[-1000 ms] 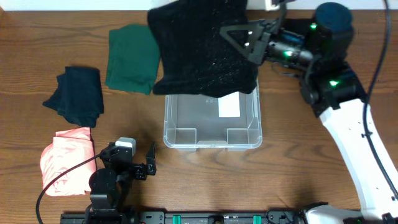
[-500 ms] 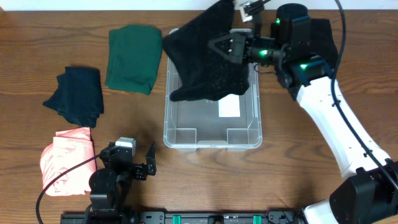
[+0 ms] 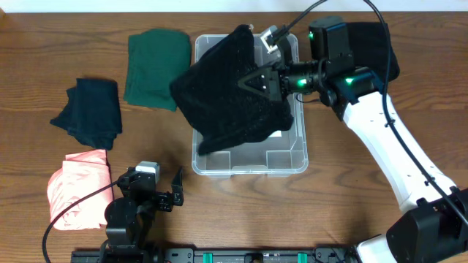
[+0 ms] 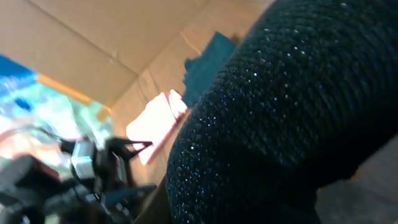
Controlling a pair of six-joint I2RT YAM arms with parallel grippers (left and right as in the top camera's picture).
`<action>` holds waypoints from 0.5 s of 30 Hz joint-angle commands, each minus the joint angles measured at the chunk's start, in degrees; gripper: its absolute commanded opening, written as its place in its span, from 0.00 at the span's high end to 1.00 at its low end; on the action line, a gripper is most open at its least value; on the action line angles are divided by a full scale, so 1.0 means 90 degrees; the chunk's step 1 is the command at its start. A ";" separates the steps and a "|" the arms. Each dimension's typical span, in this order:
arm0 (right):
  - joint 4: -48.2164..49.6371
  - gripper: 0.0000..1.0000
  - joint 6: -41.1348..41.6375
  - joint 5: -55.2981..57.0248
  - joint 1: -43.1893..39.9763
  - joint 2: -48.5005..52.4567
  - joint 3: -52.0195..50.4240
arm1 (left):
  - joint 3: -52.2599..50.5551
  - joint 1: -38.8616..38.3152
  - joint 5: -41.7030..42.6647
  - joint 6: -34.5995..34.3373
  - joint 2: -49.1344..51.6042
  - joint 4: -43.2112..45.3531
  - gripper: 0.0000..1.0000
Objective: Pack container
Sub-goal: 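Lift the sweater with the right gripper and swing it over the bin, then lower the held sweater into the bin with the right gripper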
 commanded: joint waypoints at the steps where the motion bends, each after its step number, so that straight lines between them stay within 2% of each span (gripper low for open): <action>1: -0.0214 0.99 -0.1156 -0.0461 -0.0136 -0.0291 0.0211 | -0.0124 -0.0007 -0.0029 0.0032 -0.0039 0.0007 0.02; 8: -0.0391 0.99 -0.1175 -0.0282 -0.0114 -0.0291 0.0209 | -0.0124 -0.0007 -0.0029 0.0032 -0.0039 0.0007 0.02; 12: -0.0648 0.99 -0.1783 -0.0231 -0.0121 -0.0291 0.0209 | -0.0124 -0.0007 -0.0029 0.0032 -0.0039 0.0007 0.02; 15: -0.0644 0.99 -0.1605 -0.0085 -0.0189 -0.0291 0.0209 | -0.0124 -0.0007 -0.0029 0.0032 -0.0039 0.0007 0.02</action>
